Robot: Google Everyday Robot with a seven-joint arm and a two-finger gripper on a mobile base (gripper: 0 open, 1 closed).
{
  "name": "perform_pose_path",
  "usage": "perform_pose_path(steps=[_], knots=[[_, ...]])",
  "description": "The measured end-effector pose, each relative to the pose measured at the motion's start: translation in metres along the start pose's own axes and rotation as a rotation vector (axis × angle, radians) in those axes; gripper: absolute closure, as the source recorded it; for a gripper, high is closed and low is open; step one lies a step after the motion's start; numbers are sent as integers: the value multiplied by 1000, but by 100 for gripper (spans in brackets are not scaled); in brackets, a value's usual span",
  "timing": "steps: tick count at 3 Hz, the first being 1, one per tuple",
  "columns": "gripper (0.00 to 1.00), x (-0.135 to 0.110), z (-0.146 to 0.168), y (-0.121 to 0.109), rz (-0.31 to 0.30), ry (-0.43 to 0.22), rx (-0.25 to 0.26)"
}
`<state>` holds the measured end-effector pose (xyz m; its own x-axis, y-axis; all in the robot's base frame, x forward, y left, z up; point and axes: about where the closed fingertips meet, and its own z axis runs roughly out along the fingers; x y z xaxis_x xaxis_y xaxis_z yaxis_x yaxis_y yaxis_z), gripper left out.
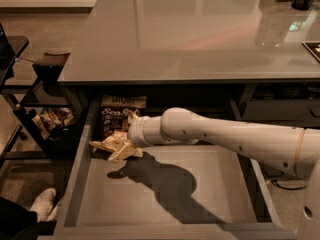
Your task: Pick brown chip bag from top drawer and place on counter
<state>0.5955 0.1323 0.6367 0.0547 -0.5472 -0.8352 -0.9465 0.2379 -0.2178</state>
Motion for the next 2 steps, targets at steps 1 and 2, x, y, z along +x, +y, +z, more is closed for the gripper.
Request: perform_pose_path(steps=[1, 2], knots=[[0, 4, 9, -6, -14, 18, 8], [0, 14, 16, -13, -22, 49, 17]])
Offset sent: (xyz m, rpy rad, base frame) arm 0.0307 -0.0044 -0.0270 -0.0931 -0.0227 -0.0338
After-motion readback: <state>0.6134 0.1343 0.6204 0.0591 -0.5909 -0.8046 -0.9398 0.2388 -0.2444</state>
